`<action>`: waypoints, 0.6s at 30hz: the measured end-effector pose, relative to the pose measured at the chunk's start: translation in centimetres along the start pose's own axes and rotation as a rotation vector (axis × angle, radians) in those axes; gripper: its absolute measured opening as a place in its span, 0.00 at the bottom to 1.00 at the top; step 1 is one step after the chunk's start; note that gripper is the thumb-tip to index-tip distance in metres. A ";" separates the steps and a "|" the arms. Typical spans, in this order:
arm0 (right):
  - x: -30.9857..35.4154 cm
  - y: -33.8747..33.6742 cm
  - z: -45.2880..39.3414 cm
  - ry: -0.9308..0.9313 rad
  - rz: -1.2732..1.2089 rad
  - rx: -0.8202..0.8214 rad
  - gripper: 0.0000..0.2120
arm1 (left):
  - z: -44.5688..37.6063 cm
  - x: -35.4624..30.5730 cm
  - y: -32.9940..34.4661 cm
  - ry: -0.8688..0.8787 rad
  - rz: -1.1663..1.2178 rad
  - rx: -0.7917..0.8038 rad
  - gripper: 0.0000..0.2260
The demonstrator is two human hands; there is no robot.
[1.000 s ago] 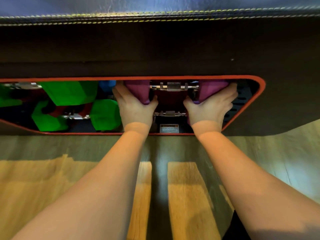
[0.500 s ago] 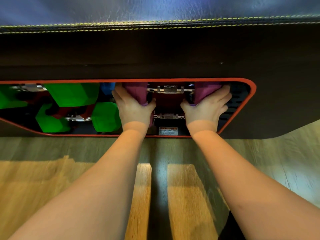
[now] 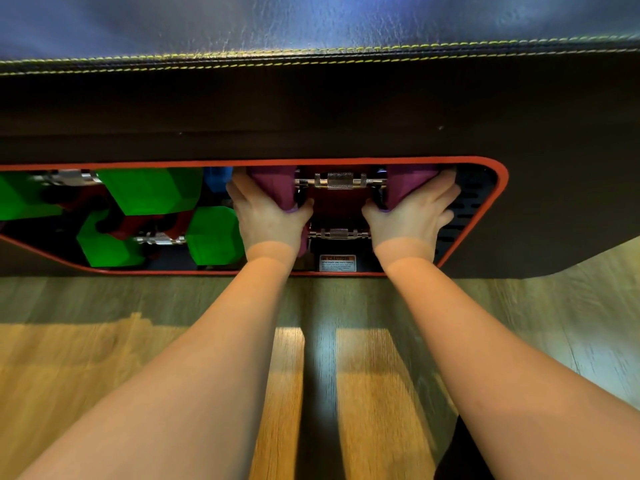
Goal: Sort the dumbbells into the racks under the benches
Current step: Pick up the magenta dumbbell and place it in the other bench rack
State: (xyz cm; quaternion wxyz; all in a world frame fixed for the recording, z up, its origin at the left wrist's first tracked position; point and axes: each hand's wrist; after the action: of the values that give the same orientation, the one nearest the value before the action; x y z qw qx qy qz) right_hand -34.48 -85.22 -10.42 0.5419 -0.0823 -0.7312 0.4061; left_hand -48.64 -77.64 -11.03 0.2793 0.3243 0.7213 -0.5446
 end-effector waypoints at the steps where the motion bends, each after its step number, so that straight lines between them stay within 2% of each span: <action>1: -0.1 0.0 -0.1 -0.002 -0.004 0.004 0.57 | 0.0 0.0 0.0 0.005 -0.005 -0.002 0.49; 7: -0.4 -0.4 -0.1 -0.007 -0.080 0.037 0.59 | 0.2 0.2 0.2 0.010 -0.006 -0.019 0.50; 10: -1.2 -1.1 0.1 -0.018 -0.249 0.041 0.58 | 0.2 1.0 0.1 -0.037 0.121 -0.026 0.53; 12: -1.9 -1.3 0.3 -0.009 -0.366 -0.026 0.48 | 0.8 1.8 0.2 -0.089 0.216 0.009 0.57; 14: -2.7 -0.8 0.4 0.052 -0.431 -0.151 0.29 | 2.0 3.0 0.6 -0.160 0.265 0.048 0.60; 16: -3.5 0.0 0.6 0.246 -0.464 -0.223 0.16 | 3.3 4.4 1.2 -0.274 0.249 0.076 0.60; 18: -4.5 1.2 0.6 0.445 -0.373 -0.145 0.12 | 4.0 5.9 1.7 -0.363 0.146 0.142 0.57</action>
State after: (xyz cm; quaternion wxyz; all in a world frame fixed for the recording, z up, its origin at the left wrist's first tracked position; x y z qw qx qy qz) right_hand -33.56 -87.27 -14.56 0.7470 -0.0719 -0.6238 0.2183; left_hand -50.86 -80.24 -17.55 0.4200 0.2911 0.5933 -0.6220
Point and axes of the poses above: each hand's wrist, its own z-axis away from the middle knuckle, its own y-axis out of the palm, x = y × z, and after that the axes turned 1 degree about y, right-handed
